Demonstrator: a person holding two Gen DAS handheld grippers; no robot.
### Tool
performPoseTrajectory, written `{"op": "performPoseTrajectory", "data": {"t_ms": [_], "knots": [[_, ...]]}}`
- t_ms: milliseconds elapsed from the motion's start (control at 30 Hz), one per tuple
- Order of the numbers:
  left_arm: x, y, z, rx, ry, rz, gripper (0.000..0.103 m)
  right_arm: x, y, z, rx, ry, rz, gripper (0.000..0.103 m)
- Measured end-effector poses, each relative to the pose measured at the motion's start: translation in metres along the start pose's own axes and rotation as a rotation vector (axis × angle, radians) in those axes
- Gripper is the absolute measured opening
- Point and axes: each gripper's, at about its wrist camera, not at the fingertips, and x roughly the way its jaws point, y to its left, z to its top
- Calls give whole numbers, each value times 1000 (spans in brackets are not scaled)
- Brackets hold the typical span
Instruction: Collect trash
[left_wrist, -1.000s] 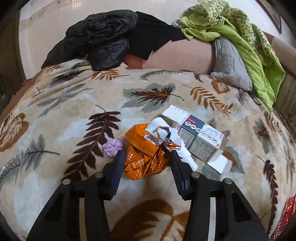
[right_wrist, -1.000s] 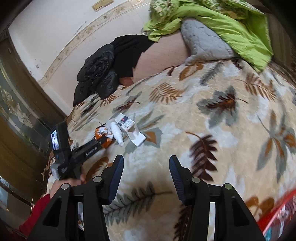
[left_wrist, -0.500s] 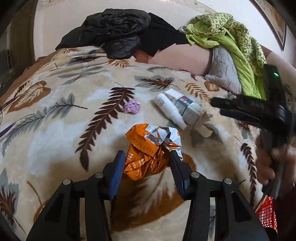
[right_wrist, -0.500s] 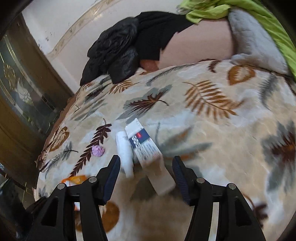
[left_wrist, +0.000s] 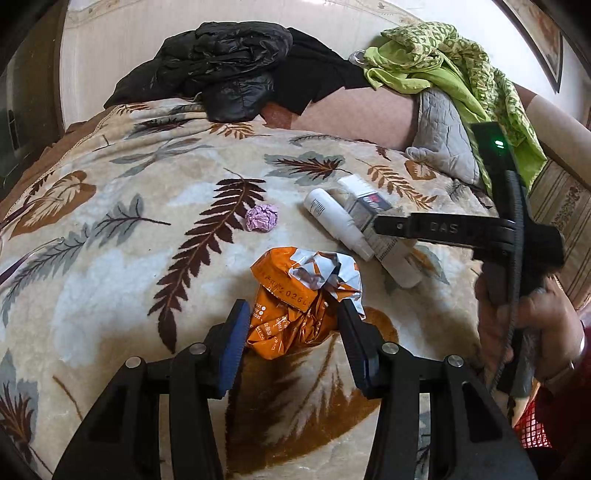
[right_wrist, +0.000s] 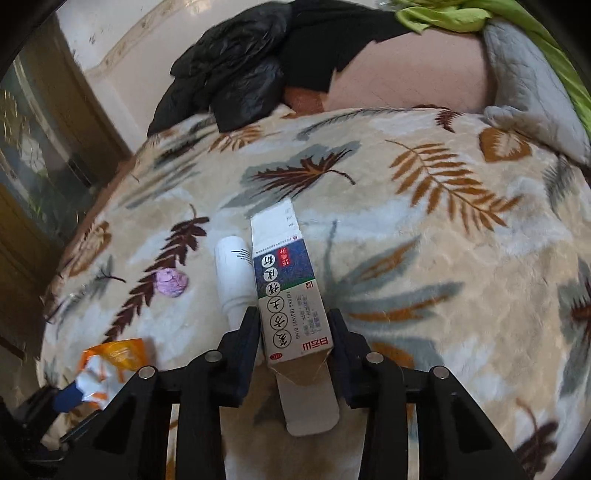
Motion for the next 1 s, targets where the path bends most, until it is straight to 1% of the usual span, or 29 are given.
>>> {"op": "performPoseTrajectory", "data": {"t_ms": [67,167,233,433,500,533,667,833,1000], "knots": [[-3,-3,0,7,-10,-1,48,-16,-3,-9,44,-23,4,39],[-8,-9,-1,27,-38,9,48,-45,0,-30,84,-62,-33,39],[-11,-13,-1,33,-50,9,48,-65,3,-47,111,-80,-30,39],[-21,-27,-6,68,-93,22,48,-118,25,-81,75,-176,-80,39],[-26,-32,-7,83,-112,32,48,-127,29,-92,77,-190,-82,39],[-28,-33,-8,89,-119,37,48,-132,30,-98,89,-197,-66,39],[-37,-39,-13,112,-145,52,48,-142,31,-110,102,-211,-62,39],[-47,-45,-18,162,-186,92,48,-149,24,-111,135,-244,-66,39],[-53,-47,-21,174,-209,113,48,-151,22,-112,150,-249,-57,39]]}}
